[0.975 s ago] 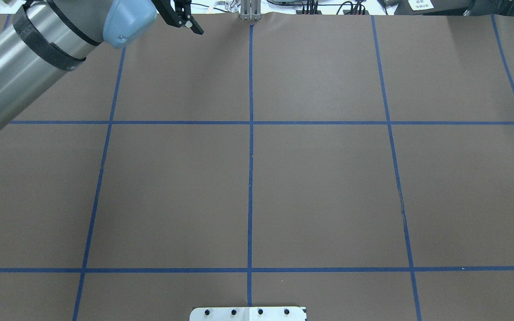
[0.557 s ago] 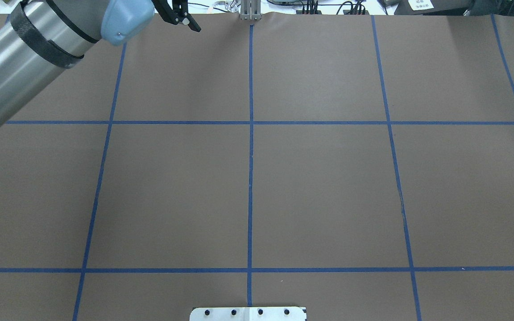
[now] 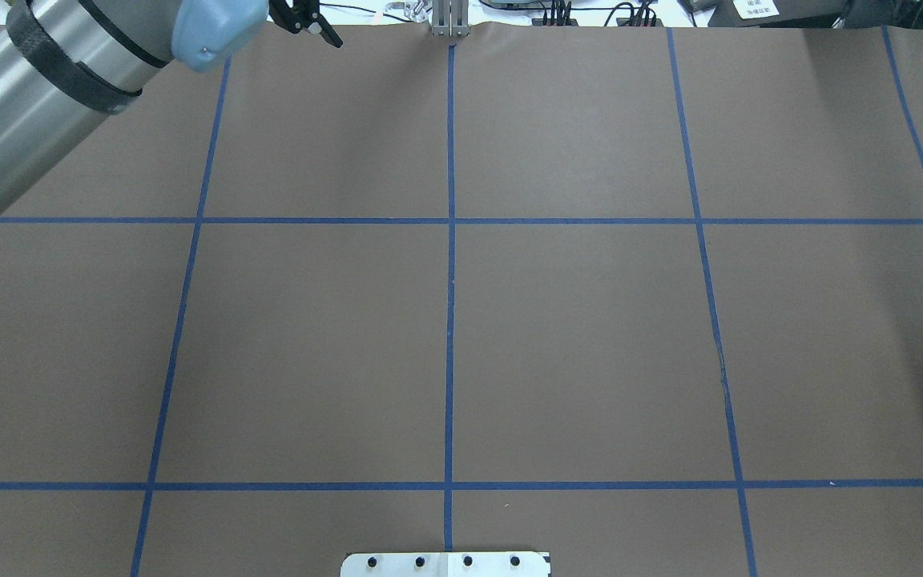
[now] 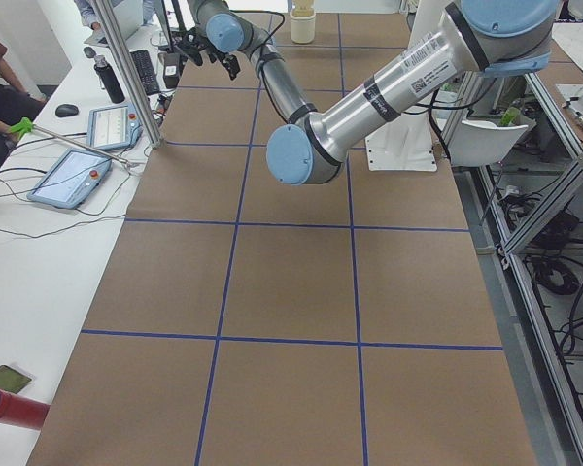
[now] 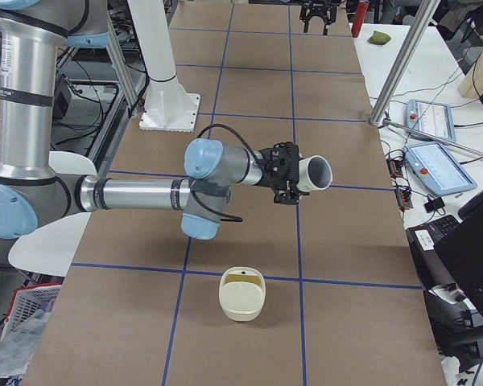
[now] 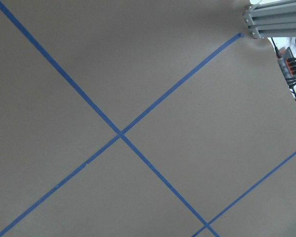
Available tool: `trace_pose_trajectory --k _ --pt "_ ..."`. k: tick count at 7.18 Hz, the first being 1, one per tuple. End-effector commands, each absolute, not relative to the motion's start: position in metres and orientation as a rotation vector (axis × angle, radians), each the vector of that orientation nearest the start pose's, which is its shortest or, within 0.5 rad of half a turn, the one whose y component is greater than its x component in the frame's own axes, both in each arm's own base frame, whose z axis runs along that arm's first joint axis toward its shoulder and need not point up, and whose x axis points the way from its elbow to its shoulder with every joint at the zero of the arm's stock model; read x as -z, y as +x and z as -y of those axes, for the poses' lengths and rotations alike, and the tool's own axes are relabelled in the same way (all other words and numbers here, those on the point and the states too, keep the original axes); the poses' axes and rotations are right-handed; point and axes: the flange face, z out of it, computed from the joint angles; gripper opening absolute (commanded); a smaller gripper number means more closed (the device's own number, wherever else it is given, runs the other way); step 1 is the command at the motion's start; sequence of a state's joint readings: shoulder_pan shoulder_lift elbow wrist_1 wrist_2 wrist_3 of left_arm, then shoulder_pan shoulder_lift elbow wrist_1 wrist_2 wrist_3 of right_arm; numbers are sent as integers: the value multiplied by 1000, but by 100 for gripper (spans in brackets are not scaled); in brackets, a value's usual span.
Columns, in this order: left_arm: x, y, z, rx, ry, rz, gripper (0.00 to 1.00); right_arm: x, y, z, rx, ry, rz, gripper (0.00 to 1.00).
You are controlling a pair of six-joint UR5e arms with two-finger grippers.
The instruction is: Left arm hands cup to right arm to dump lemon
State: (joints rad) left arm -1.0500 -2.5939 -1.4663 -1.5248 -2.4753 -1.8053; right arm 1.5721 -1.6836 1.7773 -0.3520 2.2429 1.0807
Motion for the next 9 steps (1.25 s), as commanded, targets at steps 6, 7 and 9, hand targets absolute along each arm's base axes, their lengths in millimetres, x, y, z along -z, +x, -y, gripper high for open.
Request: trace_pose_trajectory --k 6,7,9 --pt "-42 339 639 749 -270 -1055 100 -351 -294 509 91 988 779 0" --pt "-39 347 635 723 -258 -1080 100 -303 -323 511 112 1017 819 0" --pt "-32 368 621 674 -259 -1097 100 -284 -355 498 149 1076 794 0"
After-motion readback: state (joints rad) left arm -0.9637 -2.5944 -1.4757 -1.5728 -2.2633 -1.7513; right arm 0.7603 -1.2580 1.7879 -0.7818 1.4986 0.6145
